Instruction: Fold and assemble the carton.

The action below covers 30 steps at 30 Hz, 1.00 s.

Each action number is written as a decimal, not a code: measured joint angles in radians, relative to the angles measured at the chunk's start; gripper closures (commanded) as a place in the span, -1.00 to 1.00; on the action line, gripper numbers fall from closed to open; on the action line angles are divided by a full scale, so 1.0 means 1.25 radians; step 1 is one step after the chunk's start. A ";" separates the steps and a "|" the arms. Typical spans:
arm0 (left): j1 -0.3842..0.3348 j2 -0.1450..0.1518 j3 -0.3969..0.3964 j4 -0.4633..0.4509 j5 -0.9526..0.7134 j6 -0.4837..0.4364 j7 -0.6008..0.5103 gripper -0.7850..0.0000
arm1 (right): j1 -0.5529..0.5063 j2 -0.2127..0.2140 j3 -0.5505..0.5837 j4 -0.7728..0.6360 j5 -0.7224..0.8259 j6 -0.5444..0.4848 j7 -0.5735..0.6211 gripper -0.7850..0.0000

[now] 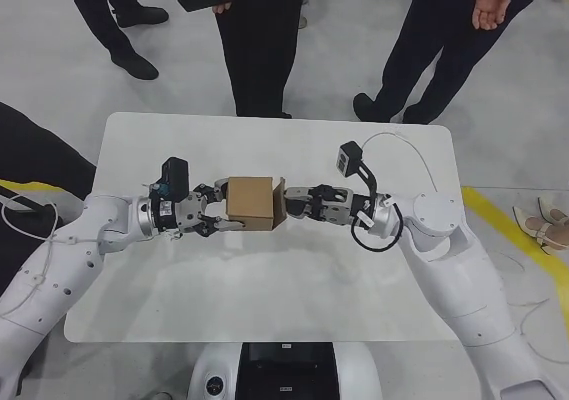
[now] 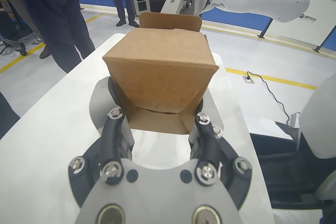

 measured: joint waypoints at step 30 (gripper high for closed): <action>0.027 -0.024 -0.042 -0.004 0.016 0.000 -0.013 0.49 | 0.005 0.012 -0.025 -0.036 -0.068 0.021 -0.023 0.67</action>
